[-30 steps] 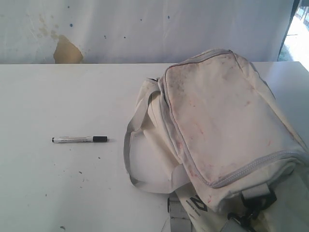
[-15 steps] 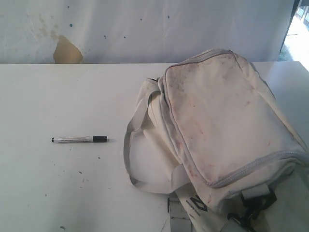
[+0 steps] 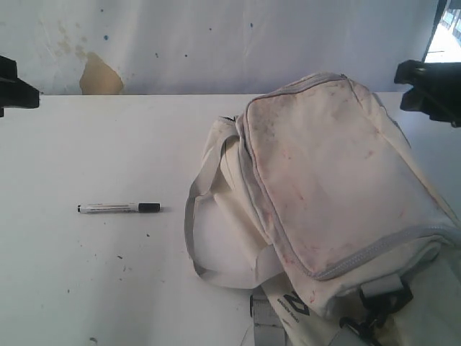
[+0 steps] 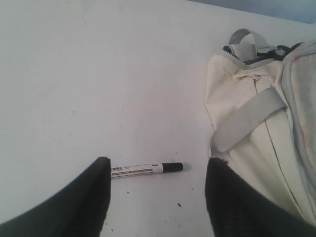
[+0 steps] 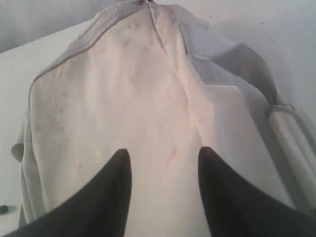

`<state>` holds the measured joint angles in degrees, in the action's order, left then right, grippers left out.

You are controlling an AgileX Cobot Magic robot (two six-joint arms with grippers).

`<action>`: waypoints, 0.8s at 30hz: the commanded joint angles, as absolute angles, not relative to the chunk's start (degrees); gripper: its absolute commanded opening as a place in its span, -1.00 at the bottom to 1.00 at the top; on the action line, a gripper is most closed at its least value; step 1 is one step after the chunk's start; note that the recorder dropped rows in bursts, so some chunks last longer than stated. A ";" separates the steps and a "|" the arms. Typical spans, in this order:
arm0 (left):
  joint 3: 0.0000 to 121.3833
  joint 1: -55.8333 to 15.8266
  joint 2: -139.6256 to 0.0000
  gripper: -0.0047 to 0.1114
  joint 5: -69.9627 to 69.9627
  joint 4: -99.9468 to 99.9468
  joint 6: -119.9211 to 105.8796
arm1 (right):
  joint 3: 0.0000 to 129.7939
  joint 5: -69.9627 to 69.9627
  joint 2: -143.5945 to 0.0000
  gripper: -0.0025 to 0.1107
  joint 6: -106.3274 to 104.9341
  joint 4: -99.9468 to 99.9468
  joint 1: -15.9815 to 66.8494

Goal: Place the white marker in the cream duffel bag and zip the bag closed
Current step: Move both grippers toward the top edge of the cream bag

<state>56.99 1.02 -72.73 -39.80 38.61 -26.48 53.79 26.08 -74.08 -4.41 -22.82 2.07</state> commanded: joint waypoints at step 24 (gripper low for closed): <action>68.83 0.85 -89.77 0.12 -44.33 39.11 -29.62 | 96.30 25.51 -115.69 -0.23 -18.04 -33.82 2.25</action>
<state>66.82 1.02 -88.63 -42.98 38.74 -29.78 92.94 25.83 -113.11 -16.87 -33.74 2.24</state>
